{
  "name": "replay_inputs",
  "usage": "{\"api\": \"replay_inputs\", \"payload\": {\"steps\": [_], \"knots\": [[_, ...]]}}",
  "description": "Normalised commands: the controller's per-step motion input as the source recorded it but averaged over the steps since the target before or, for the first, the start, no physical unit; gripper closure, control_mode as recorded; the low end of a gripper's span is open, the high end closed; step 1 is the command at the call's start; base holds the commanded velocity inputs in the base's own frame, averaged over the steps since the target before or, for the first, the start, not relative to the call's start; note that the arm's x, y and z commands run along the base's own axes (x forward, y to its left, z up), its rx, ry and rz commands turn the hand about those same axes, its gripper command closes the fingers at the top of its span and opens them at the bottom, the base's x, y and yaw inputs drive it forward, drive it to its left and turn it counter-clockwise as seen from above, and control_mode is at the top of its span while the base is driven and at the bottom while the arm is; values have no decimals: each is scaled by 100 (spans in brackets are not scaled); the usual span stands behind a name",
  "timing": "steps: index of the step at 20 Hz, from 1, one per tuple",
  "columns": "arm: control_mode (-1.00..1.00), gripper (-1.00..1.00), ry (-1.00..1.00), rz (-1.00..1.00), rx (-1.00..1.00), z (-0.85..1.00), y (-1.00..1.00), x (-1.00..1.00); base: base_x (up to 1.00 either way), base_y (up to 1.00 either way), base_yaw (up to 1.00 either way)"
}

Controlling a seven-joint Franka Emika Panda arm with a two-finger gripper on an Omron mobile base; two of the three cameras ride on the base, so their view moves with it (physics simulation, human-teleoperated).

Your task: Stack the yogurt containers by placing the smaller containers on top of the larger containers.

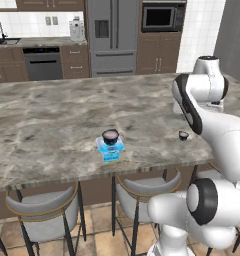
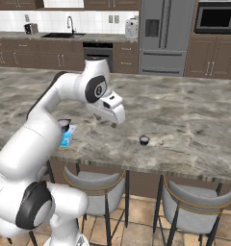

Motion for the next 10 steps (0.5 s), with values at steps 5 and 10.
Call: {"api": "replay_inputs", "payload": {"steps": [5,10], "knots": [[-100,-100,12,1,-6,-6,-35,2,0,0,0],[-100,-100,2,4,-1,-15,-27,0,0,0,0]]}}
